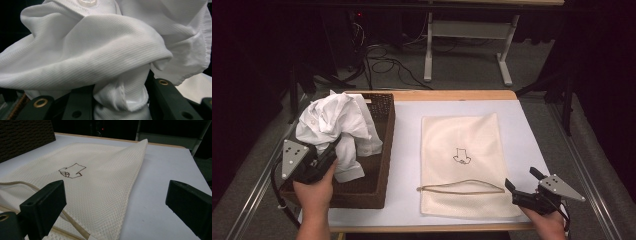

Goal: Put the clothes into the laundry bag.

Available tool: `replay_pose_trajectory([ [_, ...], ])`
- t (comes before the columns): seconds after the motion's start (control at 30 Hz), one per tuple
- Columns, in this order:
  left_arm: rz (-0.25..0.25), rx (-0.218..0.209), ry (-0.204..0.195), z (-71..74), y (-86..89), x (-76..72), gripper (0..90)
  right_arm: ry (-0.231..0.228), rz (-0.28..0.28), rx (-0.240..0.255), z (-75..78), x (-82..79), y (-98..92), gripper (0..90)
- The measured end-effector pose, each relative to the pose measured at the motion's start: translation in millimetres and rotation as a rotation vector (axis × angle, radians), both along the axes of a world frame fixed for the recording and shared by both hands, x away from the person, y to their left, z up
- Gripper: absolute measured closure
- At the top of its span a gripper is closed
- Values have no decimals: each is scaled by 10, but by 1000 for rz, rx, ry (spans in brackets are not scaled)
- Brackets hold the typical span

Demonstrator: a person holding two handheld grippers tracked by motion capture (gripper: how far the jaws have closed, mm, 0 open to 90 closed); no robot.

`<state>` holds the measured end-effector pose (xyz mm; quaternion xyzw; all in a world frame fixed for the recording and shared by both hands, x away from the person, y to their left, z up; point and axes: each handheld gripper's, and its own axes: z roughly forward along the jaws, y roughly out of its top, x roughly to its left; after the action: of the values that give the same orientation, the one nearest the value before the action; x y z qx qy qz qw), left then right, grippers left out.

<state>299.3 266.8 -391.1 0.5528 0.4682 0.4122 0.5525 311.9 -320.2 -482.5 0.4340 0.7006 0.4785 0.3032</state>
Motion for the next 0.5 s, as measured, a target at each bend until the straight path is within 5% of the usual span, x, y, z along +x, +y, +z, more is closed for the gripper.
replay_pose_trajectory([
  [0.3, 5, -24, -74, 90, -38, -100, 655, -4, 12, 0, 8, -11, 2, 41],
  [0.5, 5, -42, -163, 236, -101, -239, 655, -16, 6, 5, 27, -28, -1, 43],
])
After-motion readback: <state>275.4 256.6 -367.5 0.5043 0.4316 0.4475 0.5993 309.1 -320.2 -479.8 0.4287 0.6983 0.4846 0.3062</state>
